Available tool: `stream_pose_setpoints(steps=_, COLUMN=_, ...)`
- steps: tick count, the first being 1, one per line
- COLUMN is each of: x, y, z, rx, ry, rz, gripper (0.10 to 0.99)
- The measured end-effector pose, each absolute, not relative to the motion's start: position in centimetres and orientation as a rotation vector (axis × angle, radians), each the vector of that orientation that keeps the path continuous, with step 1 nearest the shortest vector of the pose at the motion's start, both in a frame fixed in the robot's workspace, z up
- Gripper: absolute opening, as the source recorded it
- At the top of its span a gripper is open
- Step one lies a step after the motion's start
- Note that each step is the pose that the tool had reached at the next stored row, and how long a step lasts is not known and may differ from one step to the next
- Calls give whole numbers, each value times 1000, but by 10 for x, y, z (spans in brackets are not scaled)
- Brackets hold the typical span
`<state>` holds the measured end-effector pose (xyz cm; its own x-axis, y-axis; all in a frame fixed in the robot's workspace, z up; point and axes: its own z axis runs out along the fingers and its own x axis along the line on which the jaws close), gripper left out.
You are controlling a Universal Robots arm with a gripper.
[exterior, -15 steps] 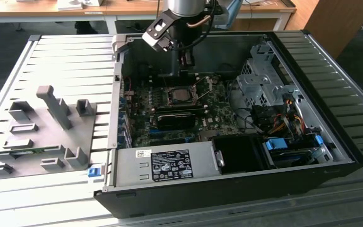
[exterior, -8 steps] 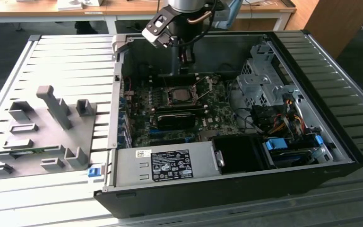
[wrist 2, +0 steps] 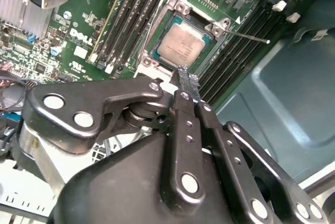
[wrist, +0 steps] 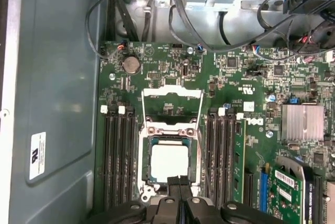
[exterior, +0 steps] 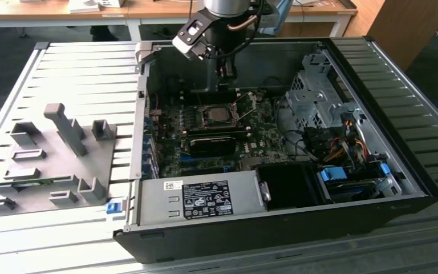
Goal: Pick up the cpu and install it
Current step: 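Close the cpu cover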
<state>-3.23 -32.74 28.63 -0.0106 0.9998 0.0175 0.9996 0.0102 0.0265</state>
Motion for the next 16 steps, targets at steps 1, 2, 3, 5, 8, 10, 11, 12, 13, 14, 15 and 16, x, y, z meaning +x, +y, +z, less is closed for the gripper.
stream_pose_setpoints(steps=1, x=-31, y=-327, z=286, rx=2205, ry=2228, rz=49, gripper=106)
stream_pose_setpoints(steps=2, x=-31, y=-327, z=286, rx=2205, ry=2228, rz=49, gripper=106)
stream_pose_setpoints(steps=3, x=-30, y=-327, z=286, rx=2205, ry=2228, rz=49, gripper=106)
stream_pose_setpoints(steps=5, x=-29, y=-327, z=286, rx=2205, ry=2228, rz=49, gripper=106)
stream_pose_setpoints(steps=8, x=-26, y=-327, z=286, rx=2205, ry=2228, rz=49, gripper=106)
stream_pose_setpoints(steps=10, x=-24, y=-327, z=286, rx=2205, ry=2228, rz=49, gripper=106)
stream_pose_setpoints(steps=11, x=-23, y=-327, z=286, rx=2205, ry=2228, rz=49, gripper=106)
stream_pose_setpoints(steps=12, x=-22, y=-327, z=286, rx=2205, ry=2228, rz=49, gripper=106)
stream_pose_setpoints(steps=13, x=-22, y=-327, z=286, rx=2205, ry=2228, rz=49, gripper=106)
stream_pose_setpoints(steps=14, x=-21, y=-327, z=286, rx=2205, ry=2228, rz=49, gripper=106)
stream_pose_setpoints(steps=15, x=-20, y=-327, z=286, rx=2205, ry=2228, rz=49, gripper=106)
stream_pose_setpoints(steps=16, x=-20, y=-327, z=286, rx=2205, ry=2228, rz=49, gripper=106)
